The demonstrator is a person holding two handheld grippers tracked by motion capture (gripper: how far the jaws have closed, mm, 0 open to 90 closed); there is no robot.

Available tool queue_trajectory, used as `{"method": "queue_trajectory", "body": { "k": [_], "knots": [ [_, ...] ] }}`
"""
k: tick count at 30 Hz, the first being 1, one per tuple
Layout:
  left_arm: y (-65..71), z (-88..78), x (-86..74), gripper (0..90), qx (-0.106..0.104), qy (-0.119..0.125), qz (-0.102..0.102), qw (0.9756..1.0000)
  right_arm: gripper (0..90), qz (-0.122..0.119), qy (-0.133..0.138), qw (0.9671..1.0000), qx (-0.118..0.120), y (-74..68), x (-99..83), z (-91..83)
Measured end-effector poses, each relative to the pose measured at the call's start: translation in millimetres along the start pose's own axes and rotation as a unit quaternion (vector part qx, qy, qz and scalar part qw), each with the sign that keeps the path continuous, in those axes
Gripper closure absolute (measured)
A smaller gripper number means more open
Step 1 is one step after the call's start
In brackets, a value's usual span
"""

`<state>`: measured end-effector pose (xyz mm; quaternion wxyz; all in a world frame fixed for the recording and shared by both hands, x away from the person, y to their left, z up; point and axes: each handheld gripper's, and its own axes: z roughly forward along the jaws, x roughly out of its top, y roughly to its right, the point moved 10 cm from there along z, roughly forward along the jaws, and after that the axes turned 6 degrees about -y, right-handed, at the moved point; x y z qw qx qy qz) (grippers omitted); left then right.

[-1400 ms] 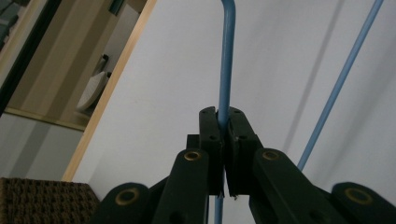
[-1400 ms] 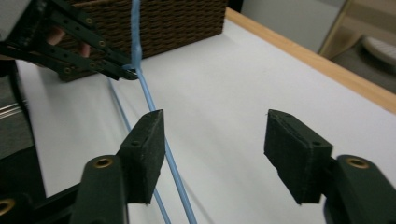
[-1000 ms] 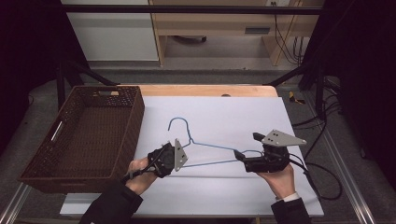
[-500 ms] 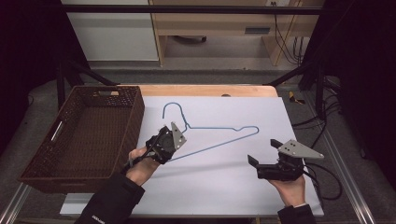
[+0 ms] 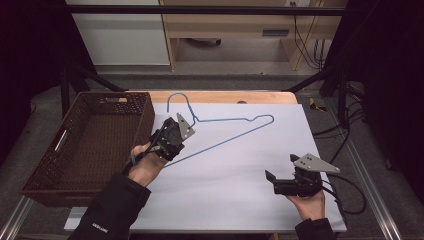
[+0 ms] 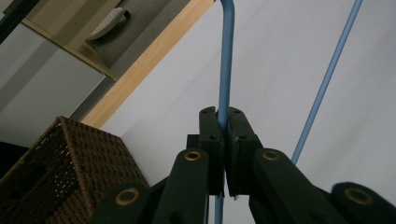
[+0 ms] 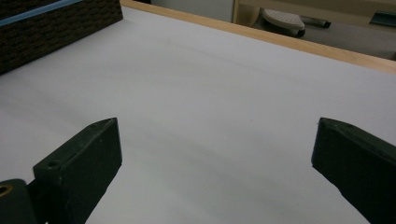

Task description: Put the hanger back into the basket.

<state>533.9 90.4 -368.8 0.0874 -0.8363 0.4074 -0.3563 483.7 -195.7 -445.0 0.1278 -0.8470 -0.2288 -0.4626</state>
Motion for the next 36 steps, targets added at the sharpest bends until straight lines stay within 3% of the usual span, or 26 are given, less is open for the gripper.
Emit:
{"method": "queue_trajectory", "body": {
  "k": [7,18,25,36],
  "knots": [
    [-18.6,-10.3,-0.7,86.7,0.011,-0.004,-0.014,0.9998,1.5,-0.002,0.003,1.0,-0.003,-0.3,-0.2,0.1],
    [-59.7,-34.2,-13.9,86.7,0.041,-0.004,-0.048,0.998,1.3,0.0,-0.002,1.0,0.002,-4.2,-1.9,4.2],
    [-88.9,-44.3,-34.7,86.7,0.058,-0.013,-0.068,0.9959,0.9,-0.002,-0.001,1.0,-0.004,-3.5,-1.9,5.5],
    [-127.5,-54.7,-69.1,86.7,0.088,-0.029,-0.1,0.9907,0.6,-0.003,-0.005,1.0,-0.006,-3.8,-3.0,6.7]
  ]
}}
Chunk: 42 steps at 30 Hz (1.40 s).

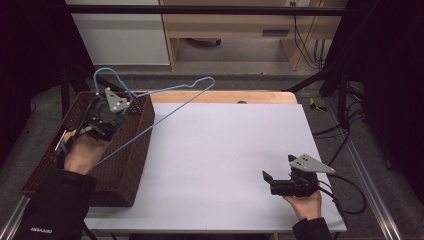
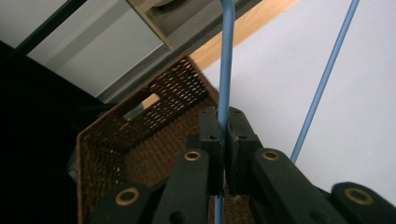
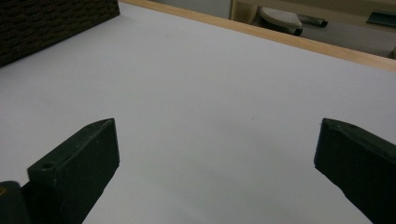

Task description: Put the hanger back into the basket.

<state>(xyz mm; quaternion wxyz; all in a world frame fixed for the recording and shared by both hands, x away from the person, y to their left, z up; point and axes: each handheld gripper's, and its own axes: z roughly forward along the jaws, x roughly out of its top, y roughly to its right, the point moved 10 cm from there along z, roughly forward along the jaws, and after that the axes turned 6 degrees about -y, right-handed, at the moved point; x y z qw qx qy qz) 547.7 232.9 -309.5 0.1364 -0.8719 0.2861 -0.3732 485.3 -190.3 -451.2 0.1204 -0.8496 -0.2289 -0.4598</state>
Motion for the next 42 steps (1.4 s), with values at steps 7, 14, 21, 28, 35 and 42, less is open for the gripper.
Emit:
{"method": "queue_trajectory", "body": {
  "k": [7,14,21,28,35,42],
  "knots": [
    [-23.0,1.0,-18.0,86.7,0.014,-0.009,-0.011,0.9998,0.6,0.002,0.0,1.0,0.0,0.1,0.0,-0.4],
    [-42.0,8.1,-41.7,86.7,0.023,-0.027,-0.023,0.9991,0.7,-0.002,-0.001,1.0,0.0,0.1,-0.2,0.6],
    [-65.7,13.5,-64.3,86.7,0.039,-0.039,-0.045,0.9974,0.7,-0.001,0.0,1.0,0.0,0.3,-0.1,0.9],
    [-88.5,21.5,-85.4,86.7,0.06,-0.057,-0.068,0.9943,0.7,0.001,0.0,1.0,0.002,-0.7,0.0,1.5],
    [-101.4,35.5,-106.8,86.7,0.076,-0.082,-0.081,0.9904,0.7,0.0,-0.003,1.0,0.001,-0.5,-0.8,1.9],
    [-105.7,49.2,-125.3,86.7,0.088,-0.105,-0.084,0.9869,0.7,-0.001,-0.003,1.0,0.001,-1.2,-0.8,2.9]
  ]
}}
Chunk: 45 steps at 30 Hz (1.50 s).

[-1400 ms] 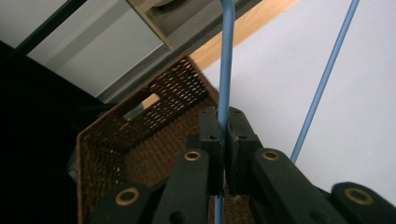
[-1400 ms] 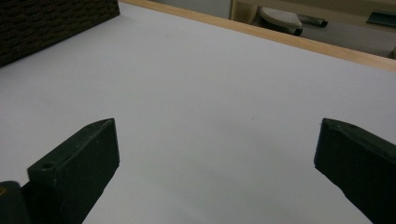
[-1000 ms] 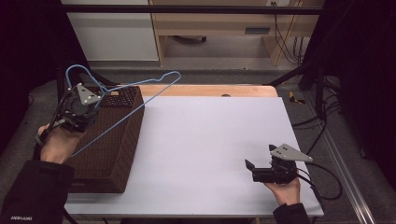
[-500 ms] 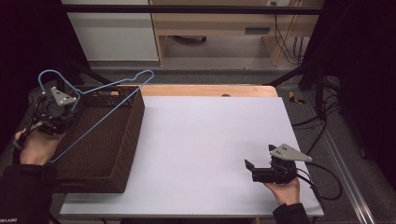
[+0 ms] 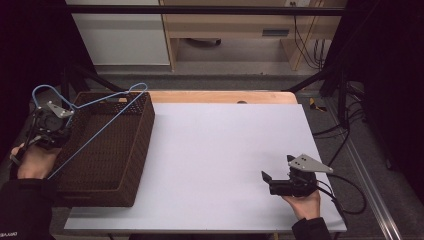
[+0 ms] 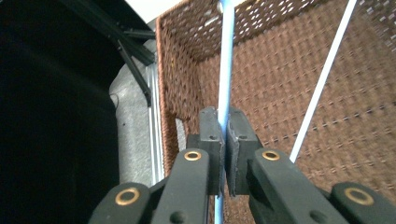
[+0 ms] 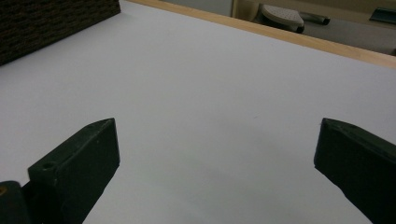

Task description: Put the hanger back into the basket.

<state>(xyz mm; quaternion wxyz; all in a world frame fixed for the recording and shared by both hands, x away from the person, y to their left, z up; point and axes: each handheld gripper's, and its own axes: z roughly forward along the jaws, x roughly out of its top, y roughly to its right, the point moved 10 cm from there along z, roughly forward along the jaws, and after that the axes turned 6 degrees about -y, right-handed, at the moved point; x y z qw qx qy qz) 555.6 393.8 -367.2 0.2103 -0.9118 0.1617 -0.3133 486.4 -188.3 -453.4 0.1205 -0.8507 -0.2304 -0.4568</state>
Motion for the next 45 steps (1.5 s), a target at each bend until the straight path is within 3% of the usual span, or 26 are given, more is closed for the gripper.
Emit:
{"method": "queue_trajectory", "body": {
  "k": [7,14,25,29,33,35,39,42,45],
  "knots": [
    [4.1,16.8,-12.4,86.7,0.007,-0.026,0.007,0.9996,0.7,-0.001,0.0,1.0,0.0,0.0,-0.1,0.4],
    [10.1,37.8,-26.2,86.6,0.01,-0.056,0.001,0.9984,0.8,-0.001,0.0,1.0,0.0,-0.2,-0.1,0.4],
    [33.1,57.0,-37.6,86.1,-0.025,-0.083,0.011,0.9962,0.8,-0.001,0.001,1.0,-0.001,-0.3,0.0,0.5],
    [39.3,58.6,-40.1,85.1,-0.049,-0.09,0.011,0.9947,0.8,-0.001,0.001,1.0,-0.001,-0.1,0.1,0.4],
    [41.9,50.8,-38.5,75.2,-0.074,-0.074,-0.003,0.9946,0.8,0.002,0.002,1.0,0.0,-0.2,0.4,-0.3],
    [42.4,41.9,-35.4,71.7,-0.079,-0.051,-0.005,0.9956,0.8,0.001,0.002,1.0,-0.001,0.4,0.7,-0.6],
    [48.8,21.9,-27.7,61.2,-0.102,-0.001,-0.006,0.9948,0.8,0.003,0.006,1.0,0.001,0.7,1.9,-1.7],
    [58.5,4.1,-20.1,53.0,-0.128,0.044,-0.011,0.9907,0.8,0.006,0.011,0.9999,0.002,0.8,3.5,-2.8],
    [71.0,-14.6,-11.7,46.2,-0.156,0.099,-0.016,0.9827,0.8,0.008,0.018,0.9998,0.008,0.0,5.3,-4.1]
  ]
}}
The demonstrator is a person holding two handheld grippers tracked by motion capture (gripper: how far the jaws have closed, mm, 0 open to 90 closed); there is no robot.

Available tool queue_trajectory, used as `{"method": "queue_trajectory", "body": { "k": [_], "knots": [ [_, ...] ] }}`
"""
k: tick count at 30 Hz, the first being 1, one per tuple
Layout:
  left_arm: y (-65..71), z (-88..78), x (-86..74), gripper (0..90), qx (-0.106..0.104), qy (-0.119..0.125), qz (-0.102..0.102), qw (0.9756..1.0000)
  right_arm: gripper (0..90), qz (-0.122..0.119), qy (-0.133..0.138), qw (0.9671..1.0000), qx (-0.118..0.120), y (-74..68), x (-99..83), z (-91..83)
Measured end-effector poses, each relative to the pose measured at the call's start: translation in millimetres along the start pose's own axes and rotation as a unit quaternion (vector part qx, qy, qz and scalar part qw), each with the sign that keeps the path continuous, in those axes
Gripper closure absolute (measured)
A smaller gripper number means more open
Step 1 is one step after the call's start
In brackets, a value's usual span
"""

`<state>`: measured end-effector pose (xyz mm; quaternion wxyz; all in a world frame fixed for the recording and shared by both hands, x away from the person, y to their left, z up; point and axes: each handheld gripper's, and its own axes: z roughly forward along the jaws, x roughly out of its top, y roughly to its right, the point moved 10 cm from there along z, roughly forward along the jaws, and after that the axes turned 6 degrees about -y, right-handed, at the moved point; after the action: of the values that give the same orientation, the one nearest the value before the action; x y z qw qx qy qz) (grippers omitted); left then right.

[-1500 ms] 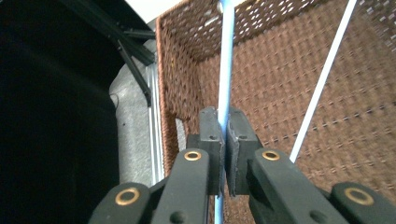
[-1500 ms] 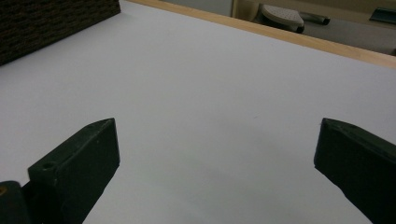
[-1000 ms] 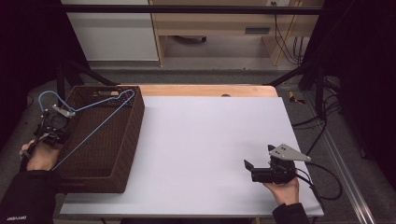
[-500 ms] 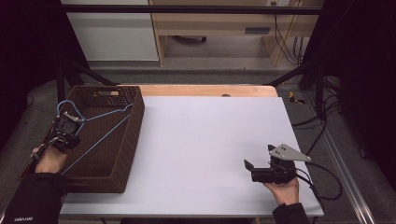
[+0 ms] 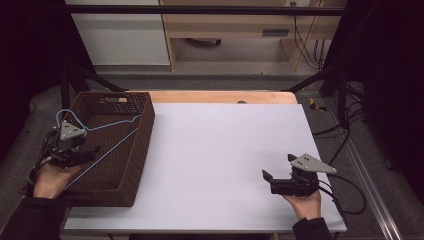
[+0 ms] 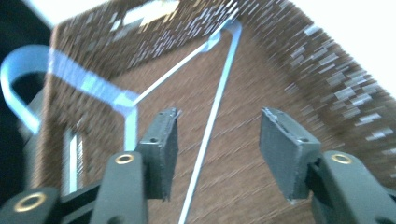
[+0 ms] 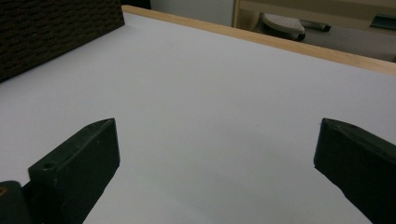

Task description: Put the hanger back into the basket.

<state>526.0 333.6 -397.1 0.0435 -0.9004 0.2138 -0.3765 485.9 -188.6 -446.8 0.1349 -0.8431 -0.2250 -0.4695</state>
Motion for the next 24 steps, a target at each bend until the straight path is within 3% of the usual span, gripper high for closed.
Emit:
{"method": "queue_trajectory", "body": {
  "k": [2,4,7,10,17,20,24],
  "knots": [
    [13.3,-7.3,6.4,42.4,-0.02,0.035,-0.001,0.9992,0.8,-0.004,0.005,1.0,0.002,-0.1,1.0,-0.8],
    [29.8,-14.4,12.4,38.8,-0.045,0.069,-0.001,0.9966,0.8,-0.001,0.012,0.9999,0.007,-1.6,2.6,-1.3],
    [50.4,-21.6,17.3,33.3,-0.079,0.104,-0.004,0.9914,0.8,-0.001,0.017,0.9998,0.007,-2.0,3.8,-2.9],
    [73.9,-26.2,20.0,29.1,-0.12,0.135,-0.003,0.9835,0.6,-0.003,0.024,0.9997,0.01,-1.8,5.3,-4.3],
    [119.0,-31.6,19.6,19.9,-0.179,0.17,0.0,0.9691,0.5,-0.003,0.028,0.9995,0.011,-1.9,6.1,-5.9],
    [132.0,-31.5,18.2,16.9,-0.186,0.174,0.006,0.9671,0.5,-0.002,0.029,0.9995,0.011,-1.4,6.1,-7.3],
    [143.6,-30.7,15.9,15.2,-0.203,0.185,-0.002,0.9614,0.5,-0.001,0.031,0.9994,0.012,-1.9,6.1,-8.6]
  ]
}}
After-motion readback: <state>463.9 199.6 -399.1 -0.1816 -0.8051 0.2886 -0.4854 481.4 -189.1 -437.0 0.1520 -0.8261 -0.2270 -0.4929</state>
